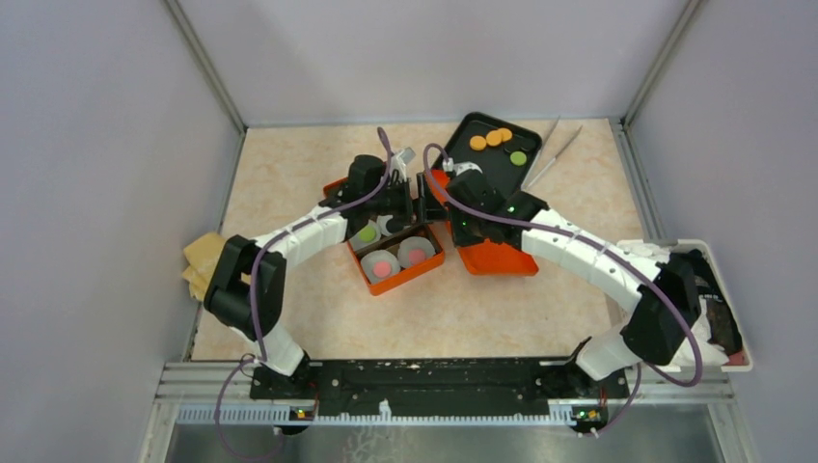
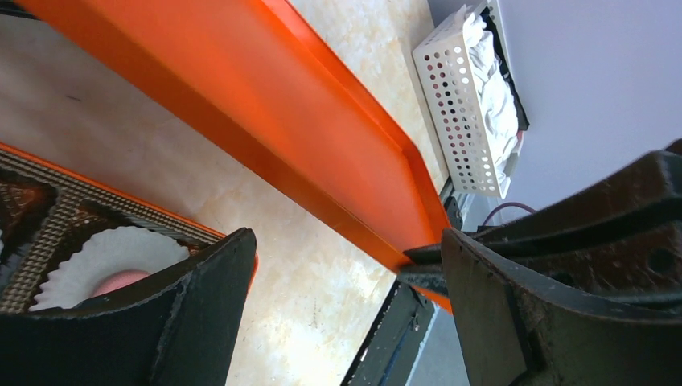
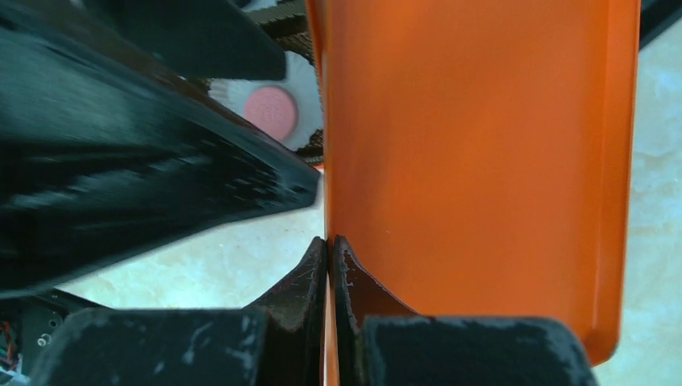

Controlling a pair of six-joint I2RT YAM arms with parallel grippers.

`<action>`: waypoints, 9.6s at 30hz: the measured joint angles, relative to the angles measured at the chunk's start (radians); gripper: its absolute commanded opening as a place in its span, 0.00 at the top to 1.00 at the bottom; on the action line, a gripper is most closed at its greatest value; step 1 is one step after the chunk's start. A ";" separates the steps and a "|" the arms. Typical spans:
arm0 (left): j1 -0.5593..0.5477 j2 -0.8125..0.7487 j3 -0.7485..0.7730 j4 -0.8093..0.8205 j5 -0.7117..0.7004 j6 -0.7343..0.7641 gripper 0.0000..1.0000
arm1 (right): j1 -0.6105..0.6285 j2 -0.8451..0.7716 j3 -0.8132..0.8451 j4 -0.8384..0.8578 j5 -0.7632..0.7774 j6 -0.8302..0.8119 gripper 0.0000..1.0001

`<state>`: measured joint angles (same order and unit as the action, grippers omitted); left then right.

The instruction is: Pack the cookies

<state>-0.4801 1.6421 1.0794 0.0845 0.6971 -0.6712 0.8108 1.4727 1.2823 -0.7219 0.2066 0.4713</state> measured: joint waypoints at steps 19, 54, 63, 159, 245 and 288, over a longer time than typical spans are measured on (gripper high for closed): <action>-0.029 0.072 0.039 0.037 0.017 -0.059 0.78 | 0.065 0.069 0.127 0.026 -0.048 -0.034 1.00; 0.268 0.328 0.703 -0.348 0.280 -0.216 1.00 | 0.317 -0.081 -0.084 0.352 0.541 -0.597 0.41; 0.293 0.316 0.668 -0.257 0.450 -0.349 1.00 | 0.317 -0.007 -0.132 0.654 0.596 -0.741 0.40; -0.083 0.049 0.351 -0.872 -0.988 0.158 1.00 | -0.040 -0.487 -0.003 0.354 0.248 -0.320 1.00; -0.262 -0.006 0.018 -0.852 -1.022 -0.039 1.00 | -0.040 -0.527 -0.039 0.332 0.271 -0.285 1.00; -0.011 -0.420 0.020 -0.483 -1.175 0.209 1.00 | -0.232 -0.248 -0.724 1.626 -0.519 0.740 1.00</action>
<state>-0.4915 1.2217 1.0996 -0.3988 -0.4778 -0.4618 0.5789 1.2243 0.5579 0.9043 -0.3126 1.2110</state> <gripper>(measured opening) 0.005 0.174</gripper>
